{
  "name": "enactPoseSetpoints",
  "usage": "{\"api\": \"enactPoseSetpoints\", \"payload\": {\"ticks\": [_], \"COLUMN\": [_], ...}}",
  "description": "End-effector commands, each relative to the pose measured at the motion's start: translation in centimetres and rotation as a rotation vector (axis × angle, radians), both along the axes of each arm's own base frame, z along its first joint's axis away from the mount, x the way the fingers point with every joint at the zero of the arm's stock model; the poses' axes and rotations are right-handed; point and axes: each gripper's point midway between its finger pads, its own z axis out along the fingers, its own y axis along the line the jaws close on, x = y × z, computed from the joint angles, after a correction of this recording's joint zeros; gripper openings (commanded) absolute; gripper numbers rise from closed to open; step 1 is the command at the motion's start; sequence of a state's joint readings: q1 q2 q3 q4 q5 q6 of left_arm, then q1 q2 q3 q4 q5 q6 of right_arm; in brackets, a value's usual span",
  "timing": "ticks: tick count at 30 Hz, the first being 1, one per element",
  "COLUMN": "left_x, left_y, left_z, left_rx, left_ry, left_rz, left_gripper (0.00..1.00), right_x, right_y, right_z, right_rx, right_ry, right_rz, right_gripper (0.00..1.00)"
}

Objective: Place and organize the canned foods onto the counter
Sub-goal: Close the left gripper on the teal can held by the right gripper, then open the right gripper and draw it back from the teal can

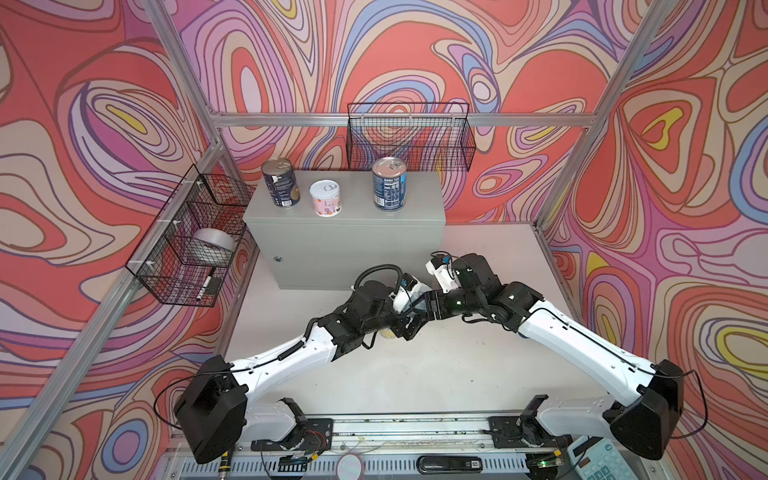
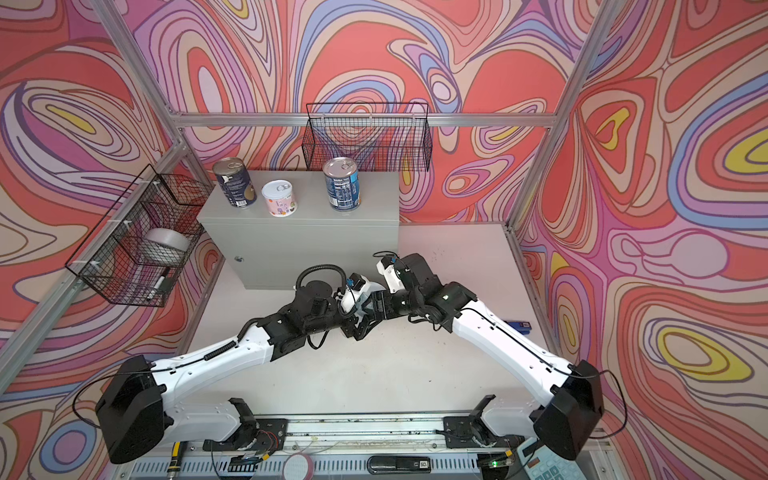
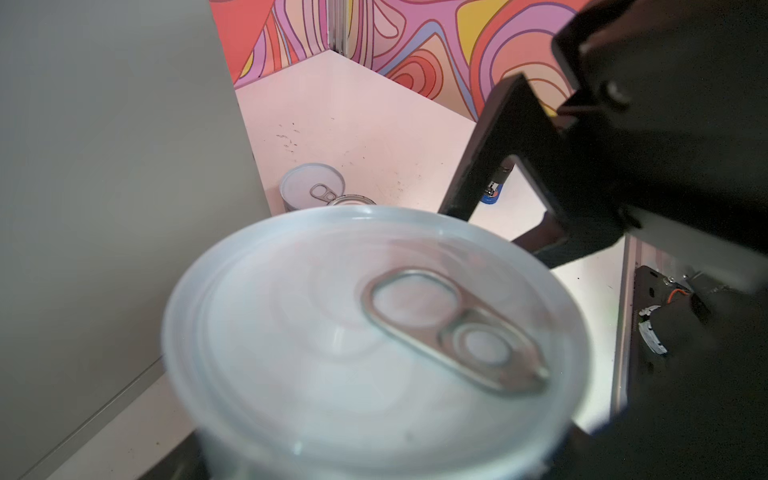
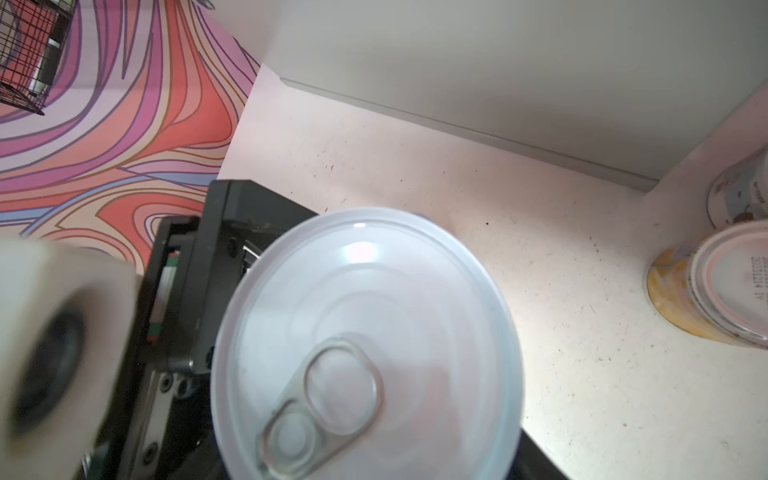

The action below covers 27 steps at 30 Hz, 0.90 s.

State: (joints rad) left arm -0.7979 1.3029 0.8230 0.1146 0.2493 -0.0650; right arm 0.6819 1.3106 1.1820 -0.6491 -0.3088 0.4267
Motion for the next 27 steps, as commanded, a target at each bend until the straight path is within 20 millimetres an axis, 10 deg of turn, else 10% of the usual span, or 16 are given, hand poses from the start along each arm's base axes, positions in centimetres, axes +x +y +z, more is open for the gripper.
{"api": "enactPoseSetpoints", "payload": {"ticks": [1,27], "left_x": [1.06,0.95], "left_y": [-0.79,-0.63], "left_z": [3.56,4.21], "left_rx": [-0.070,-0.105], "left_ry": [-0.082,-0.135], "left_rz": [0.004,0.001], "left_gripper": [0.85,0.64], "right_x": [-1.05,-1.03], "right_y": [1.41,1.54], "right_z": [0.66,0.07], "right_rx": [0.023,0.012], "right_ry": [0.009,0.011], "right_rz": [0.100,0.115], "right_gripper": [0.45,0.45]}}
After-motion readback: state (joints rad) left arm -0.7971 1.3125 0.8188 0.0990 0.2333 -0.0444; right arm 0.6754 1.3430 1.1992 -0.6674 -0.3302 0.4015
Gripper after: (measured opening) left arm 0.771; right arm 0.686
